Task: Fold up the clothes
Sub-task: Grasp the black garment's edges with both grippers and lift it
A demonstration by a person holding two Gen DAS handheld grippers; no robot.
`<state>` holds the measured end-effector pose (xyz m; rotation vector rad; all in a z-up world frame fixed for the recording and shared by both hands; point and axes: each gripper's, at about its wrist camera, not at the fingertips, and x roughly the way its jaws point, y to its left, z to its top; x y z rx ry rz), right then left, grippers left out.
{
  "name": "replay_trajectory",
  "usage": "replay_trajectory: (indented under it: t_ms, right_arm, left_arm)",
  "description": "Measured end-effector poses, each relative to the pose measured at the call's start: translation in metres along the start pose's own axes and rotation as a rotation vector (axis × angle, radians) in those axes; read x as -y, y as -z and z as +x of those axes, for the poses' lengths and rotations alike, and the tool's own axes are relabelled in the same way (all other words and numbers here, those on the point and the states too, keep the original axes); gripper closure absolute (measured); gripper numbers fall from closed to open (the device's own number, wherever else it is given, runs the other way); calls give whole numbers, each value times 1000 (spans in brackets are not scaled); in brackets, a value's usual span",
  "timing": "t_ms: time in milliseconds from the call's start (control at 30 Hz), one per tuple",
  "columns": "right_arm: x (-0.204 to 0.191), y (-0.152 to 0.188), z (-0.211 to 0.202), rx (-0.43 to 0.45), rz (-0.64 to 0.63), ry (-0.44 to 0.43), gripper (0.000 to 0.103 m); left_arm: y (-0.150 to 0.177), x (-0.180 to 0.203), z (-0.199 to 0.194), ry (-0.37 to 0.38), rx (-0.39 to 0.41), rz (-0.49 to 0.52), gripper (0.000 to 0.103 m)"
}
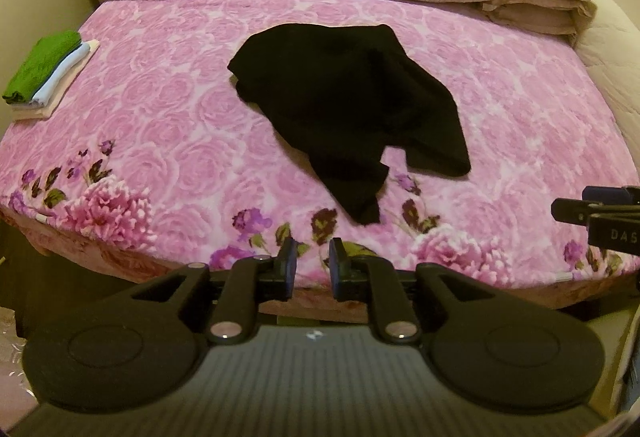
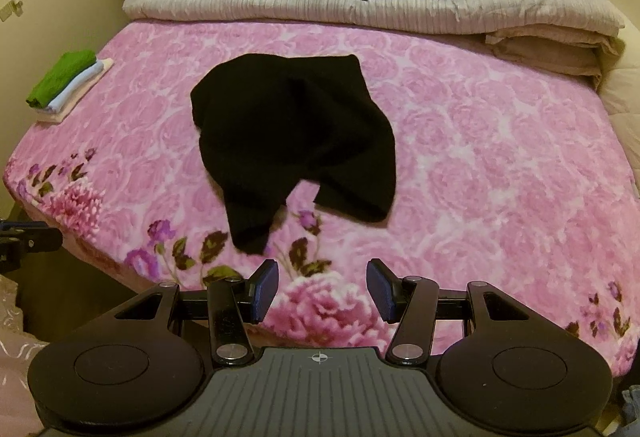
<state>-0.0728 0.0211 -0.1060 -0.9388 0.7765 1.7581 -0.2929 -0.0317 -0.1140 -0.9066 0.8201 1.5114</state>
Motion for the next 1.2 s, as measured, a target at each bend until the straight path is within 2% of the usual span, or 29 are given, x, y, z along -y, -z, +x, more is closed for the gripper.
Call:
replay_trajectory:
  t_ms: [167, 267, 333, 467, 533, 633, 767, 1033, 1200]
  right_arm:
    - [-3, -19, 21, -20, 5, 8, 50]
    - [1, -35, 37, -27, 40, 38, 50]
    - [4, -46, 47, -31, 64, 58, 50]
    - [13, -66, 70, -54, 129, 105, 50]
    - [19, -71, 81, -77, 183, 134, 50]
    - [38, -61, 99, -78, 329, 109, 50]
    - [63, -47, 123, -78, 523, 74, 50]
    - [113, -19, 171, -79, 912, 1, 48]
    - [148, -9, 212, -42, 1082, -56, 42]
  left_arm:
    - [-17, -21, 23, 20, -3, 2, 87]
    - [-36, -34, 42, 54, 5, 38, 87]
    - [-50, -41, 55, 71, 21, 98, 86]
    - [-70, -50, 82, 82, 61, 269, 75]
    - [-77, -54, 99, 112, 60, 344, 74]
    - [-87, -59, 125, 159, 61, 456, 71]
    - [-83, -57, 162, 205, 89, 620, 70]
    - [-55, -18, 228, 174, 177, 924, 67]
    - [-44, 2, 269, 101, 237, 1085, 63]
